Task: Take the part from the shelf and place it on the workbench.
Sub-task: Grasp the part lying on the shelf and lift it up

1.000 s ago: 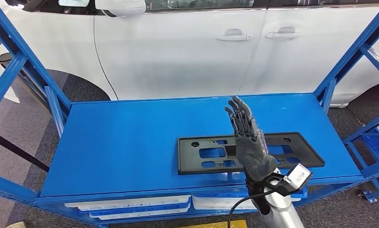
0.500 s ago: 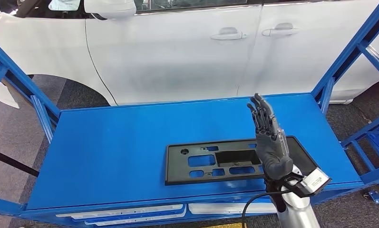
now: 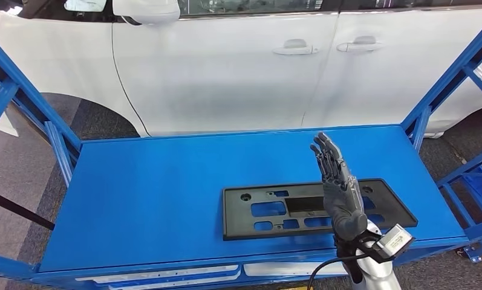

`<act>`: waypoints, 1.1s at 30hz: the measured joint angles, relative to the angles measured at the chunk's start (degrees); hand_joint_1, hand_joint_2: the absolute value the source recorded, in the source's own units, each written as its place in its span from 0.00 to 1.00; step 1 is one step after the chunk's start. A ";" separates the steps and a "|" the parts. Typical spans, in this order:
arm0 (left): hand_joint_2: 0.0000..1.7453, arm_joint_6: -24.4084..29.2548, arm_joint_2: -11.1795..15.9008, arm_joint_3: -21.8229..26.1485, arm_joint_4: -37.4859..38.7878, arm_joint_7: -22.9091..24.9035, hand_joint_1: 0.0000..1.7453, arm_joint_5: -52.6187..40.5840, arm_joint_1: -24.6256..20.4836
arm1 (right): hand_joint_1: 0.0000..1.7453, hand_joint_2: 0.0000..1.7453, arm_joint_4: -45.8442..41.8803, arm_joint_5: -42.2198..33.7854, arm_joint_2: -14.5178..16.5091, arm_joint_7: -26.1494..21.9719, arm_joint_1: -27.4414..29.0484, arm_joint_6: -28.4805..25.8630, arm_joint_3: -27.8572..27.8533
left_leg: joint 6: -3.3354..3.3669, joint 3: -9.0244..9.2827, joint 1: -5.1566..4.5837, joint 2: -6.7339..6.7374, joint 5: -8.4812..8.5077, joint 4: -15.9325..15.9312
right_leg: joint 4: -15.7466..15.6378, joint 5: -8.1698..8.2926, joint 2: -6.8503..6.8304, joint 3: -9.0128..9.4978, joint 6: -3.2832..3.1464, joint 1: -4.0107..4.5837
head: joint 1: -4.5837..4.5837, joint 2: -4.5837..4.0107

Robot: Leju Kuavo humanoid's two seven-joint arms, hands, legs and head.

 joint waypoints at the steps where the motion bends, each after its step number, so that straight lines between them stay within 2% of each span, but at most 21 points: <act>1: 0.00 -0.11 0.00 -0.03 0.00 -0.51 0.00 -0.17 0.03 | 0.00 0.00 0.00 -0.05 -0.01 0.01 0.27 0.12 0.02 | 0.00 0.00 -0.01 0.00 -0.01 0.05 | 2.18 -0.43 -0.01 -1.18 0.15 -0.14 | 0.00 0.00; 2: 0.00 -0.06 0.00 -0.08 0.00 -0.90 0.00 -0.37 0.05 | 0.00 0.00 -0.01 -0.14 -0.01 0.01 0.42 0.27 0.03 | -0.05 0.02 -0.01 -0.03 -0.05 0.11 | 2.08 0.39 -0.02 -1.28 0.25 -0.26 | 0.00 0.00; 3: 0.00 0.11 -0.01 -0.15 0.00 -1.15 0.00 -0.63 0.07 | 0.00 0.00 -0.05 -0.27 -0.01 0.01 0.47 0.51 0.05 | -0.14 0.05 0.01 -0.07 -0.13 0.22 | -0.42 2.24 -0.06 -0.19 0.27 -0.38 | 0.00 0.00; 4: 0.00 0.32 -0.02 -0.22 0.00 -1.28 0.00 -0.87 0.08 | 0.00 0.00 -0.12 -0.43 -0.01 0.00 0.43 0.75 0.05 | -0.27 0.07 0.02 -0.12 -0.26 0.38 | -4.55 4.56 -0.12 1.74 0.22 -0.47 | 0.00 0.00; 6: 0.00 0.80 -0.05 -0.31 0.00 -1.34 0.00 -1.22 0.07 | 0.00 0.00 -0.25 -0.75 -0.01 0.00 0.23 1.25 0.05 | -0.71 -0.08 -0.16 -0.20 -0.54 0.78 | -11.62 7.45 -0.19 5.02 -0.10 -0.37 | 0.00 0.00; 7: 0.00 0.98 -0.07 -0.34 0.00 -1.34 0.00 -1.36 0.06 | 0.00 0.00 -0.28 -0.89 -0.01 0.00 0.14 1.47 0.05 | -0.98 -0.19 -0.26 -0.22 -0.59 0.92 | -13.19 7.89 -0.18 5.65 -0.29 -0.26 | 0.00 0.00; 10: 0.00 1.35 -0.05 -0.45 0.00 -1.28 0.00 -1.61 0.07 | 0.00 0.00 -0.28 -1.04 -0.02 0.03 -0.02 1.98 0.09 | -1.88 -0.41 -0.32 -0.23 -0.61 1.06 | -13.66 8.22 -0.18 5.42 -1.17 -0.25 | -0.01 0.00; 12: 0.00 1.42 -0.04 -0.54 0.00 -1.19 0.00 -1.67 0.08 | 0.00 0.00 -0.28 -1.05 -0.01 0.03 -0.19 2.08 0.17 | -2.40 -1.25 -0.25 -0.24 -2.74 3.32 | -14.06 8.74 -0.34 5.22 -1.96 -0.51 | -0.01 0.00; 15: 0.00 1.37 -0.07 -0.72 0.00 -1.04 0.00 -1.86 0.11 | 0.00 0.00 -0.28 -1.03 0.01 0.03 -0.32 2.27 0.28 | -2.90 -5.05 0.02 -0.23 -9.27 13.79 | -14.16 9.53 -0.51 4.33 -2.51 -0.34 | -0.01 0.00; 16: 0.00 1.35 -0.07 -0.78 0.00 -0.99 0.00 -2.00 0.14 | 0.00 0.00 -0.28 -1.02 0.01 0.03 -0.31 2.35 0.29 | -2.99 -5.83 0.05 -0.23 -10.42 16.46 | -14.12 9.83 -0.53 3.92 -2.52 -0.26 | -0.01 0.00; 17: 0.00 1.32 -0.07 -0.87 0.00 -0.95 0.00 -2.14 0.16 | 0.00 0.00 -0.28 -1.01 0.01 0.03 -0.30 2.44 0.29 | -3.01 -5.65 0.07 -0.23 -10.51 17.13 | -14.06 10.14 -0.53 3.49 -2.46 -0.21 | -0.01 0.00; 18: 0.00 1.30 -0.07 -0.98 0.00 -0.90 0.00 -2.27 0.17 | 0.00 0.00 -0.28 -1.03 0.01 0.03 -0.30 2.56 0.29 | -2.95 -4.24 0.07 -0.23 -9.52 15.30 | -13.97 10.46 -0.50 3.07 -2.35 -0.20 | -0.01 0.00; 21: 0.00 1.30 -0.07 -1.41 0.00 -0.69 0.00 -2.71 -0.02 | 0.00 0.00 -0.30 -1.19 0.01 0.03 -0.35 2.89 0.29 | -2.30 2.86 -0.08 -0.29 -5.42 3.11 | -13.56 11.37 -0.43 2.16 -1.64 -0.13 | 0.00 0.00; 22: 0.00 1.31 -0.07 -1.53 0.00 -0.58 0.00 -2.88 -0.08 | 0.00 0.00 -0.30 -1.26 0.01 0.03 -0.42 2.92 0.29 | -2.01 3.99 -0.21 -0.33 -4.82 0.89 | -13.50 11.70 -0.43 2.04 -1.30 -0.10 | 0.00 0.00; 25: 0.00 1.39 -0.10 -1.70 0.00 -0.39 0.00 -3.21 -0.08 | 0.00 0.00 -0.31 -1.49 0.01 0.01 -0.57 2.96 0.29 | -1.00 3.70 -0.44 -0.31 -3.66 0.31 | -13.80 12.70 -0.40 1.94 -0.18 -0.23 | -0.01 0.00; 26: 0.00 1.42 -0.14 -1.72 0.00 -0.37 0.00 -3.26 -0.12 | 0.00 0.00 -0.31 -1.55 -0.01 0.02 -0.56 2.97 0.29 | -0.61 3.38 -0.37 -0.19 -3.06 0.20 | -13.54 12.26 -0.35 1.69 0.14 -0.32 | -0.01 0.00; 28: 0.00 1.52 -0.20 -1.77 0.00 -0.35 0.00 -3.24 -0.21 | 0.00 0.00 -0.30 -1.66 -0.09 0.03 -0.57 2.96 0.29 | 0.13 2.30 -0.19 0.08 -1.83 -0.08 | -9.92 8.36 -0.30 0.13 0.71 -0.45 | -0.01 0.00; 30: 0.00 1.77 -0.22 -1.76 0.00 -0.04 0.00 -2.79 -0.21 | 0.00 0.00 -0.13 -1.37 -0.20 0.10 -0.59 2.90 0.30 | 0.46 0.90 -0.29 0.15 -0.93 -0.05 | -2.33 3.09 -0.30 -2.36 1.15 -0.49 | -0.01 0.00; 31: 0.00 1.95 -0.22 -1.71 0.00 0.25 0.00 -2.49 -0.18 | 0.00 0.00 0.13 -0.96 -0.23 0.35 -0.59 2.79 0.32 | 0.44 0.23 -0.35 0.15 -0.50 -0.03 | 0.98 1.79 -0.30 -3.12 1.29 -0.49 | -0.01 0.00; 32: 0.00 2.09 -0.22 -1.66 0.00 0.60 0.00 -2.26 -0.15 | 0.00 0.00 0.55 -0.35 -0.27 0.99 -0.60 2.61 0.40 | 0.39 -0.39 -0.42 0.16 -0.05 0.00 | 2.63 1.65 -0.30 -2.97 1.32 -0.49 | -0.01 0.00; 33: 0.00 2.21 -0.22 -1.60 0.00 0.91 0.00 -2.11 -0.13 | 0.00 0.00 1.10 0.38 -0.32 1.99 -0.66 2.36 0.58 | 0.30 -0.91 -0.48 0.16 0.33 0.02 | 1.90 2.47 -0.31 -1.59 1.23 -0.47 | -0.01 0.00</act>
